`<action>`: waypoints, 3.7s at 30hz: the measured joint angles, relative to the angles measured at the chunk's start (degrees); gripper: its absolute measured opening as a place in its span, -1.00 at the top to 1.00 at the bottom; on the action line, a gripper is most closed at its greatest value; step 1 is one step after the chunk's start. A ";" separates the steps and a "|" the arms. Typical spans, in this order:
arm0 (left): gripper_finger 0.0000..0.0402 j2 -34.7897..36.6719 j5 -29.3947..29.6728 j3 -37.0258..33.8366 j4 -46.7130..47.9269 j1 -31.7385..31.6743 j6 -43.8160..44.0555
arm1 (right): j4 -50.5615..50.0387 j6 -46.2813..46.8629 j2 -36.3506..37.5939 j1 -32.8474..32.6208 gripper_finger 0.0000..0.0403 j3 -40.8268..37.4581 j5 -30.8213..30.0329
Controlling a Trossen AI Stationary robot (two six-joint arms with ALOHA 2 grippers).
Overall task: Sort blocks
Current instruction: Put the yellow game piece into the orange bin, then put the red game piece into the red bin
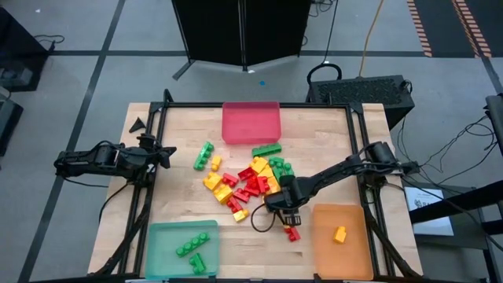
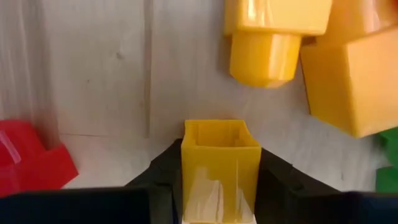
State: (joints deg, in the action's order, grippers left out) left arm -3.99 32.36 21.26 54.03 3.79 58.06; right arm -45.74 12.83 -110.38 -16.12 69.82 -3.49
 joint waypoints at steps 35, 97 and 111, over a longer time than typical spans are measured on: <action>0.98 0.00 0.15 0.00 0.05 0.00 0.11 | -6.13 65.38 31.03 -30.58 0.44 -18.09 0.46; 0.98 0.00 -0.63 0.00 0.01 0.00 0.07 | -3.61 42.84 1.81 -13.96 -0.54 7.36 1.85; 0.98 0.00 -0.66 0.00 -0.01 0.00 0.05 | -4.02 46.54 -4.78 -13.88 -0.38 7.41 3.82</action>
State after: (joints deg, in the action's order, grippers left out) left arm -3.99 31.70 21.26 54.02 3.79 58.11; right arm -49.75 59.37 -115.17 -30.00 77.23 0.33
